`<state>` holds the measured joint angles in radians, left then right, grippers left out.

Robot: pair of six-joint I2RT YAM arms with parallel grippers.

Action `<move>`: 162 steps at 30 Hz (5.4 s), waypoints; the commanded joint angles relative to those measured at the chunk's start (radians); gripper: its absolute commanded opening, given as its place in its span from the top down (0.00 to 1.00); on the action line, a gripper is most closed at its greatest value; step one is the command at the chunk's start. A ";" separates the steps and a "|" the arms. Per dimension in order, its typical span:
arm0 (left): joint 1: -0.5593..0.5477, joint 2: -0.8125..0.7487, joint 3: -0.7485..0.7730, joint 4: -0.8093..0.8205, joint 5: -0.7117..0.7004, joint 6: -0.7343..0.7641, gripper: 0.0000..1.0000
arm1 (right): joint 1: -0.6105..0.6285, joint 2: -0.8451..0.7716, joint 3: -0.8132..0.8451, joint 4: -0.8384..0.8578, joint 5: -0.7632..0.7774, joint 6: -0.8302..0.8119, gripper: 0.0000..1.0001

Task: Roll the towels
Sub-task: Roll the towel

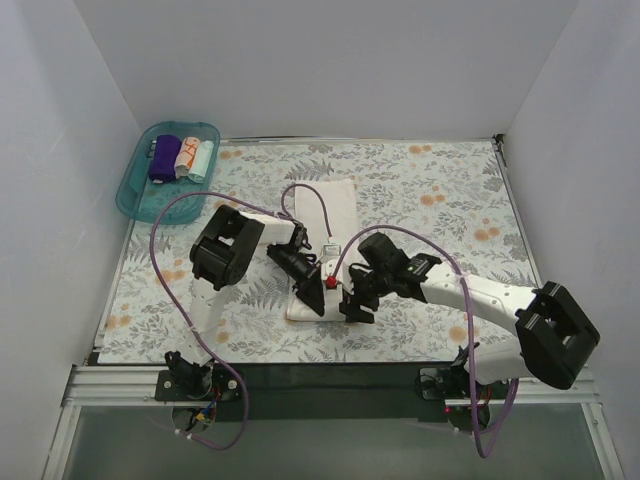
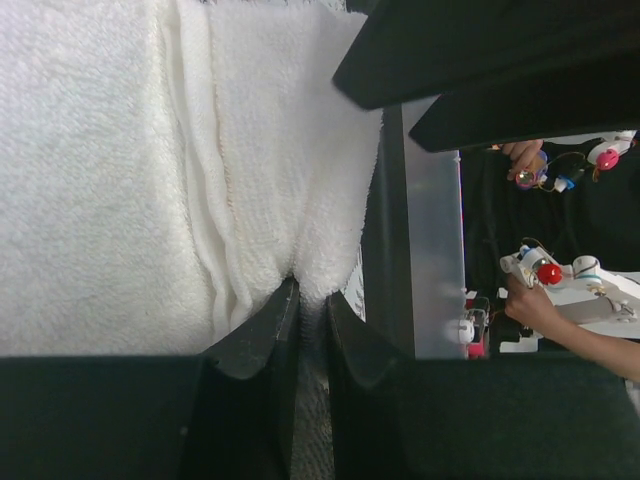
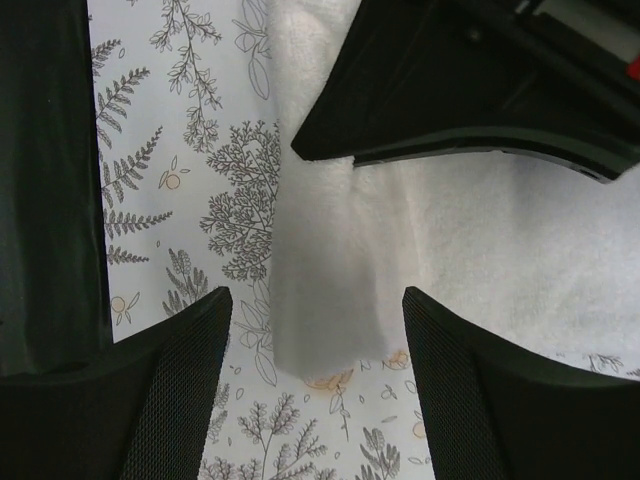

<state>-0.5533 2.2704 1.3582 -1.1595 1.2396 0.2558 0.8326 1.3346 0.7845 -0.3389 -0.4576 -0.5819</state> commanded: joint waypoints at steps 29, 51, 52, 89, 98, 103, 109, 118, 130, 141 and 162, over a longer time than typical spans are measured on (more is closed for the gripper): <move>0.208 -0.481 -0.307 0.216 -0.327 0.108 0.62 | -0.102 0.273 0.078 -0.152 -0.283 0.051 0.99; -0.414 -1.108 -0.703 0.823 -0.985 0.037 0.35 | -0.236 0.738 0.343 -0.437 -0.555 0.011 0.99; -0.424 -1.094 -0.709 0.836 -0.994 0.019 0.35 | -0.242 0.762 0.352 -0.443 -0.567 0.011 0.99; 0.030 -0.063 -0.059 0.055 -0.318 0.079 0.96 | -0.159 -0.065 0.025 -0.053 0.054 -0.002 0.27; 0.039 0.027 -0.016 0.009 -0.305 0.088 0.92 | 0.118 0.008 -0.070 0.204 0.295 -0.058 0.22; 0.049 0.032 -0.010 0.017 -0.285 0.085 0.91 | 0.138 0.087 -0.125 0.273 0.332 -0.094 0.35; 0.062 -0.023 -0.040 0.047 -0.279 0.099 0.81 | 0.138 0.118 -0.172 0.279 0.330 -0.118 0.98; 0.191 -0.576 -0.232 0.272 -0.281 0.070 0.29 | 0.051 0.135 -0.097 -0.007 -0.053 -0.098 0.99; 0.006 -1.319 -0.632 0.545 -0.716 0.201 0.17 | -0.122 0.494 0.196 -0.349 -0.347 -0.176 0.99; -0.382 -1.293 -0.855 0.889 -0.997 0.169 0.22 | -0.193 0.785 0.423 -0.561 -0.475 -0.245 0.99; -0.479 -0.897 -0.786 0.865 -0.939 0.114 0.94 | -0.291 0.736 0.493 -0.644 -0.443 -0.263 0.51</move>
<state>-1.0294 1.3468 0.5484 -0.1364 0.2096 0.4049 0.5884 2.1494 1.2716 -1.0386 -1.0401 -0.8150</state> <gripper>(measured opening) 0.147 0.393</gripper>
